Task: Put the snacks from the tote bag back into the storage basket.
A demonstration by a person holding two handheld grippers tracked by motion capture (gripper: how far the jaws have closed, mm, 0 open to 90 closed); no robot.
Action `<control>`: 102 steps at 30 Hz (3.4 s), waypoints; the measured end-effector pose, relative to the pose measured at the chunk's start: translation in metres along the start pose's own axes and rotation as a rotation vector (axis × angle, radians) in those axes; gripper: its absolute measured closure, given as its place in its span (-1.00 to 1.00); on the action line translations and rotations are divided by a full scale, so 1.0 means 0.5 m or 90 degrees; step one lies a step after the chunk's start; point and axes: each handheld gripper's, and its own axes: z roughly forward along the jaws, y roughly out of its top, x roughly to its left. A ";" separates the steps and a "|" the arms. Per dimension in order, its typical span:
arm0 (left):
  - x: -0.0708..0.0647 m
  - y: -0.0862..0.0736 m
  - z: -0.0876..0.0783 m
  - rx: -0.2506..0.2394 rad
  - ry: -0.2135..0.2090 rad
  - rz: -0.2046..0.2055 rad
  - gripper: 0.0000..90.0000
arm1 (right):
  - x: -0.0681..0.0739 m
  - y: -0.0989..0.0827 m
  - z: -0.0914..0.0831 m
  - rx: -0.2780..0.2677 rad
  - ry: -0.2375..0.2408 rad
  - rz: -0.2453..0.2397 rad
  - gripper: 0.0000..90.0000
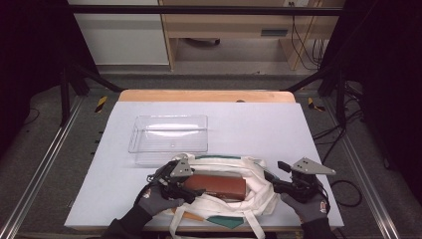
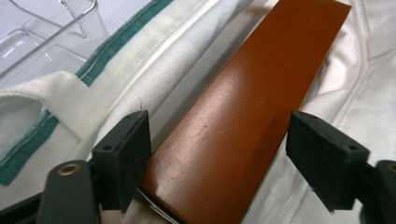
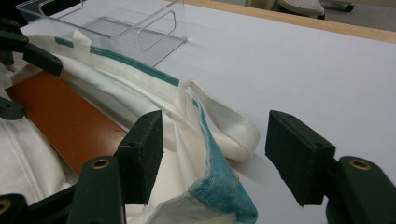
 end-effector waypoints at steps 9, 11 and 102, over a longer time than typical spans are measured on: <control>-0.004 -0.001 0.006 0.006 0.007 0.031 -0.49 | -0.002 -0.001 -0.003 -0.003 -0.001 0.004 -0.17; -0.005 -0.001 0.012 0.013 0.006 0.040 -0.55 | -0.001 -0.001 -0.003 -0.001 0.000 0.004 -0.17; -0.049 0.064 0.071 0.117 -0.039 0.108 -0.09 | -0.007 0.000 -0.008 -0.019 -0.009 0.007 -0.19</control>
